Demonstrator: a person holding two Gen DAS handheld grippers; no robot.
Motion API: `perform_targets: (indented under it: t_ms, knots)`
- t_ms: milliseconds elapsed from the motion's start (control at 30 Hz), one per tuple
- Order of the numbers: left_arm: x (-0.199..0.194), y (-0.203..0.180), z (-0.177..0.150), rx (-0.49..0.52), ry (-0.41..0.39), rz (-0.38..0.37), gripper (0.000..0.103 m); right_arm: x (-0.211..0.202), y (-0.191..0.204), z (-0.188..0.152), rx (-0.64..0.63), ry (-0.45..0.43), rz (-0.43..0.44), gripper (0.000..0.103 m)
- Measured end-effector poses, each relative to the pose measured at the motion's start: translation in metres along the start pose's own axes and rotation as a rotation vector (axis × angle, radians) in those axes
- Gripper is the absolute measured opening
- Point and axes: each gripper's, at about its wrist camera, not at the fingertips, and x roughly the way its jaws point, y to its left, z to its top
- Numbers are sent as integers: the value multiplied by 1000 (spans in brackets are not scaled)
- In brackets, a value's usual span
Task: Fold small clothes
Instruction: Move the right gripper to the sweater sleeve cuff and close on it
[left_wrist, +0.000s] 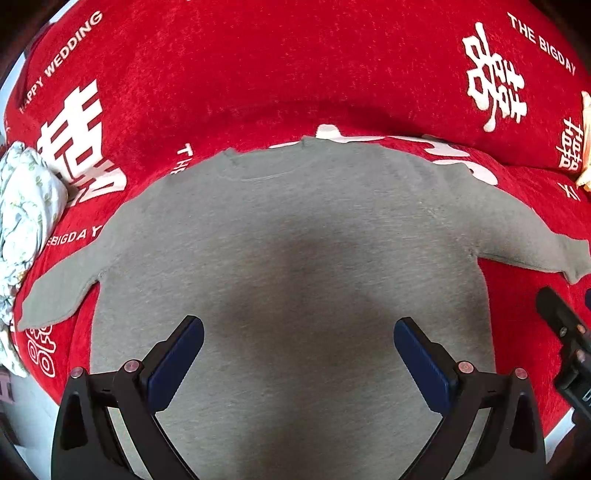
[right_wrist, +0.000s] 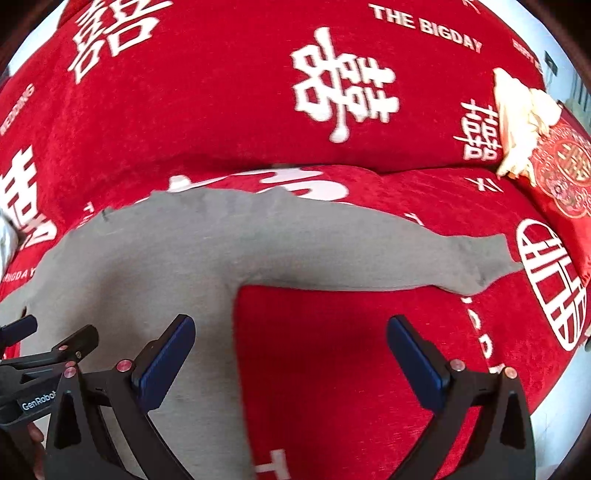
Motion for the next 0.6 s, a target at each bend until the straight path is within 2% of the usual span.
perform_targets:
  t_ms: [600]
  knots:
    - [7,-74,17,86,-5,-17,103,20,-95,3,131,18,-84,103]
